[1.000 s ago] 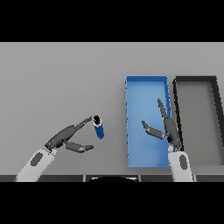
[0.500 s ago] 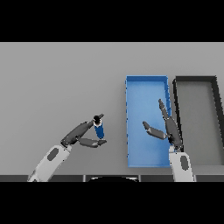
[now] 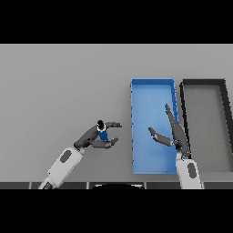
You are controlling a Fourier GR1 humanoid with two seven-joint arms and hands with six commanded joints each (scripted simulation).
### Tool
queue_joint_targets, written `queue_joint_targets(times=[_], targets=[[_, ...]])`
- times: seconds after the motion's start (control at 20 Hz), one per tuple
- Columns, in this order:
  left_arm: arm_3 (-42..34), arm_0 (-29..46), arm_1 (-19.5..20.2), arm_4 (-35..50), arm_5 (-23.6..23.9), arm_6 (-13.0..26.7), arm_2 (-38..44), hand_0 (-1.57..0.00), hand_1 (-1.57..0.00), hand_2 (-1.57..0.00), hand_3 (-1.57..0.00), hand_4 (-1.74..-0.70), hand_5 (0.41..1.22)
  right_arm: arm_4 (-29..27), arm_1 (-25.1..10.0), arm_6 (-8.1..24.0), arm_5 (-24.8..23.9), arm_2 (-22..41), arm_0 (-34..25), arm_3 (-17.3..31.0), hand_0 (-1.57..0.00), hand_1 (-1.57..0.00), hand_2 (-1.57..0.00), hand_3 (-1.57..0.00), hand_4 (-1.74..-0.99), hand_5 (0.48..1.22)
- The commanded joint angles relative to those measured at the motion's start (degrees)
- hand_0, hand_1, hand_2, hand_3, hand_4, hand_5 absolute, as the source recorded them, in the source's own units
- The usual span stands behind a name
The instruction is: Pick up the blue pipe and place it into the blue bin.
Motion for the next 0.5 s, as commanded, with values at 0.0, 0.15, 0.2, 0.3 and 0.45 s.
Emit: queue_joint_targets(times=[0.0, 0.15, 0.2, 0.3, 0.45], targets=[[-0.73, 0.53, -0.29, 0.9, -0.24, -0.15, 0.09, -0.18, -0.41, -0.58, -0.59, -1.3, 0.784, 0.2, -0.02, 0.36, -0.38, -0.11, 0.11, -0.31, 0.0, 0.0, 0.0, 0.0, -1.192, 0.56], [-1.05, 1.4, -1.21, 0.61, 0.29, -1.38, -0.04, -0.83, -0.98, -1.06, -1.02, -1.5, 0.997, 0.31, -0.01, 0.37, -0.38, -0.1, -0.21, 0.33, 0.0, 0.0, 0.0, 0.0, -1.184, 0.562], [-1.37, 1.69, -1.45, 0.32, 0.42, -1.24, -0.33, -0.98, -1.1, -1.16, -1.11, -1.55, 1.042, 0.53, 0.16, 0.68, -0.56, -0.01, -0.52, 0.48, 0.0, 0.0, 0.0, 0.0, -1.182, 0.562], [-0.61, 1.02, -1.82, 0.37, 0.38, -2.17, -1.11, -1.19, -1.27, -1.31, -1.26, -1.62, 1.106, 0.33, -0.36, 0.0, -0.39, -0.28, 0.05, -0.16, 0.0, 0.0, 0.0, 0.0, -1.178, 0.561], [-2.7, 1.91, -1.54, -0.86, 1.94, -2.91, -2.4, -1.38, -1.42, -1.44, -1.41, -1.54, 1.162, -0.04, -0.36, 1.28, -0.22, -0.47, -1.04, 0.32, 0.0, 0.0, 0.0, 0.0, -1.176, 0.559]])
